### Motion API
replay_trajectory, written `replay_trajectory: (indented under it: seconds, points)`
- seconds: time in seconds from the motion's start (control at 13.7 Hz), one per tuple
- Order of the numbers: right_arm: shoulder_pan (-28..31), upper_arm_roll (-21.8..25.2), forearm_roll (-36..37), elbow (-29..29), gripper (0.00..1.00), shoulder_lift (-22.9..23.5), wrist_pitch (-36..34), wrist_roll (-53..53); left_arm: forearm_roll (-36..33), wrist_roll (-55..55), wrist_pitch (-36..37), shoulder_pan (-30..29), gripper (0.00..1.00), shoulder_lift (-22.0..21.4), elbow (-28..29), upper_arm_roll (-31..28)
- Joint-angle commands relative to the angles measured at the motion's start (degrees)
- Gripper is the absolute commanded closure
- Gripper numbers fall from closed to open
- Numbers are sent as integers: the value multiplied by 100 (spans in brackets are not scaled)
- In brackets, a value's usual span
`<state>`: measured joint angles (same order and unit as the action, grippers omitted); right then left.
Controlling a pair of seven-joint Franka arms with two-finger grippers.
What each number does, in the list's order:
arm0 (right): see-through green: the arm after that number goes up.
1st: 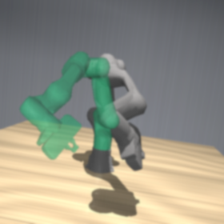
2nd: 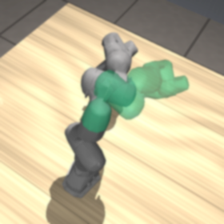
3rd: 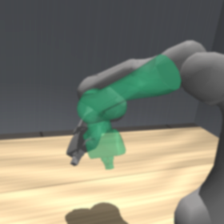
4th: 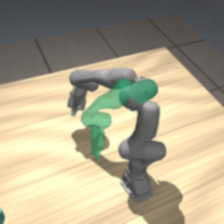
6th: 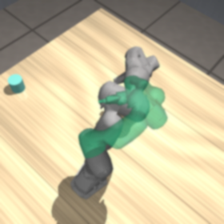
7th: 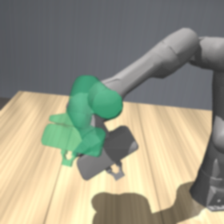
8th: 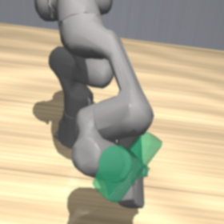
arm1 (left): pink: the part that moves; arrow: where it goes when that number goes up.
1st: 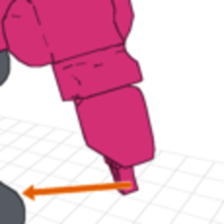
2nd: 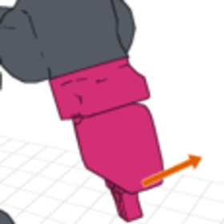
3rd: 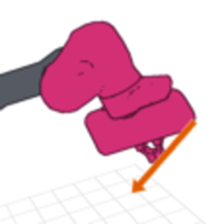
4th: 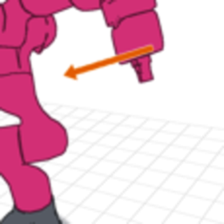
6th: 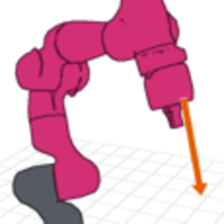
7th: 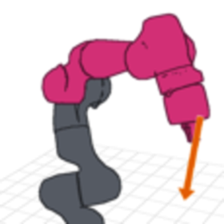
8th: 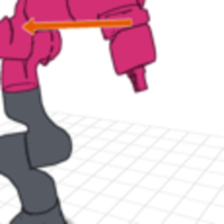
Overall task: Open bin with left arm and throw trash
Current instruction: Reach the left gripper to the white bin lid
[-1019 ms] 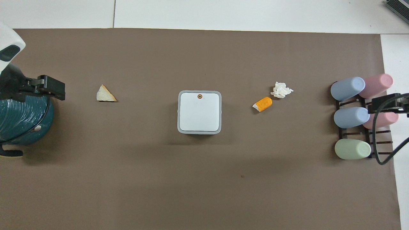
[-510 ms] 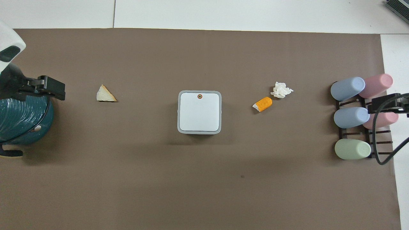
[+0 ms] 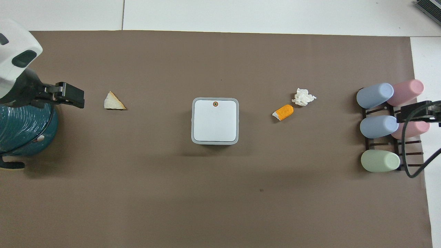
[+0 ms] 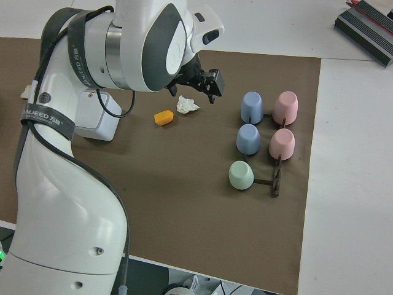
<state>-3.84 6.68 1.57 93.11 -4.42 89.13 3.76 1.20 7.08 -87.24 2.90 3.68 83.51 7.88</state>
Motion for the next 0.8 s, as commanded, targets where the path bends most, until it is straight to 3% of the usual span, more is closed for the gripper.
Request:
replay_trajectory:
  seconds: [0.0,0.07,0.22,0.44,0.51,0.73]
  points:
    - [50,-35,106,-21,0,-24,-116,-86,73,530,-310,394,9,36,148,-41]
    - [50,-35,106,-21,0,-24,-116,-86,82,653,-355,474,10,37,157,-41]
    - [50,-35,106,-21,0,-24,-116,-86,126,987,-530,719,24,159,157,-41]
    - [50,-35,106,-12,0,-24,-107,-86,117,1610,-864,1141,25,466,157,-49]
    - [50,-35,106,-12,0,-24,-107,-86,108,1830,-1013,1264,30,589,148,-49]
    - [50,-35,106,-3,0,-24,-107,-86,126,2305,-1479,1458,61,809,148,-41]
